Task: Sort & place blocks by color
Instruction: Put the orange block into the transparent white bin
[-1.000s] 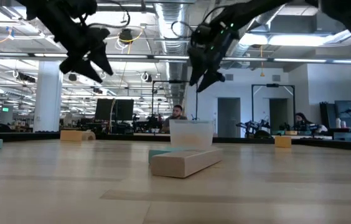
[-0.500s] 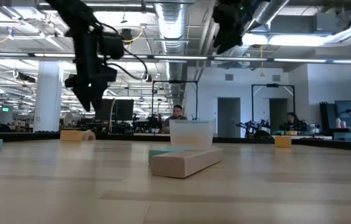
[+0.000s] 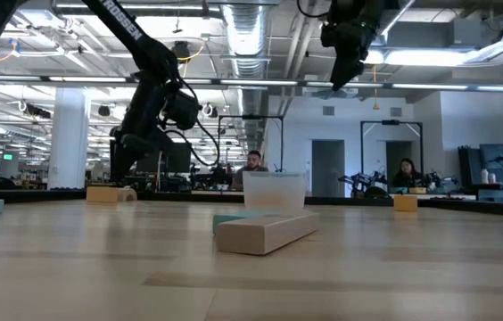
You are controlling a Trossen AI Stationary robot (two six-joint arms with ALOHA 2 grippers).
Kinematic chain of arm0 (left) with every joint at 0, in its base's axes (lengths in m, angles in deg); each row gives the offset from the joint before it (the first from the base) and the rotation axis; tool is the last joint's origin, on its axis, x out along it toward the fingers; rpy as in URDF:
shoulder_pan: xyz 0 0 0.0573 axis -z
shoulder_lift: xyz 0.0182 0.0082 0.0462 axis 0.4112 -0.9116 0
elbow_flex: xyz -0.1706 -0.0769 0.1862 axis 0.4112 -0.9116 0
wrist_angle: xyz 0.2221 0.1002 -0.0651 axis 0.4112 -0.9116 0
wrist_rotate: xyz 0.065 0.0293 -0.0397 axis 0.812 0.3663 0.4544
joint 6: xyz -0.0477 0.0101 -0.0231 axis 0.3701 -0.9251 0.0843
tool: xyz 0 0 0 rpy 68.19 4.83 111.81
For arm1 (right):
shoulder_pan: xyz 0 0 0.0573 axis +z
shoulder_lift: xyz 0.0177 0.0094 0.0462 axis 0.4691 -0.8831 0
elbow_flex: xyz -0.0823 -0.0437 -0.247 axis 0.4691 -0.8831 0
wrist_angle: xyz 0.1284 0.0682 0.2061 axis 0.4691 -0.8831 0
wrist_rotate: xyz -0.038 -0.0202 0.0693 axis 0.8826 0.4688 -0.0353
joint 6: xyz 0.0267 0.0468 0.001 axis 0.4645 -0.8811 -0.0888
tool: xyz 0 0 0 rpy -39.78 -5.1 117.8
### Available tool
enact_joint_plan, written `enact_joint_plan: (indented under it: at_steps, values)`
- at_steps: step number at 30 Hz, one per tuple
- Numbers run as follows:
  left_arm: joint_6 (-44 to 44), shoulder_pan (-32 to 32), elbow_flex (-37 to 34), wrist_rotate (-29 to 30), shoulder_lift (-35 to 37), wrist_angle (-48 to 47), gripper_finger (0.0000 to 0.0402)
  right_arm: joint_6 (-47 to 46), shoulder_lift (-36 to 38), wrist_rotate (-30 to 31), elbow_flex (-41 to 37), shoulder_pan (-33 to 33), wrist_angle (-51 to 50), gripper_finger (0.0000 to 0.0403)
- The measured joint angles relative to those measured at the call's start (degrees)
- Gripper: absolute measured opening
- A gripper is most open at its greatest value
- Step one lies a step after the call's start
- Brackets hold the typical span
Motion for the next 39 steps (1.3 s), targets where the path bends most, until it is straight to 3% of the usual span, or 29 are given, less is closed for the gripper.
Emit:
enact_joint_plan:
  at_steps: [9, 19, 25, 32, 37, 39]
  values:
    - [0.0, 0.1, 0.0, 0.7, -0.7, 0.1, 0.0238, 1.1, 0.0, -1.7, -2.7, -0.9, 2.0, 0.0260]
    - [2.7, 0.6, 0.0, -6.6, -0.7, -0.3, 0.0238, 1.2, -0.3, -3.5, -5.1, -0.8, 5.1, 0.0260]
    - [5.2, 3.3, -0.1, -10.0, 0.8, -1.1, 0.0238, -3.8, -0.2, -3.9, -5.9, -0.7, 0.0, 0.0260]
    - [8.5, 5.1, -0.1, -9.9, 9.7, 4.3, 0.0238, -15.0, 2.3, 0.2, -19.7, -2.2, 0.4, 0.0260]
    - [11.3, 5.1, -0.1, -10.4, 16.4, 10.7, 0.0238, -22.7, 3.2, 10.0, -29.6, -2.8, 6.0, 0.0260]
    - [11.8, 5.1, -0.1, -10.8, 18.2, 12.6, 0.0238, -23.7, 3.0, 11.1, -32.6, -2.8, 6.5, 0.0260]
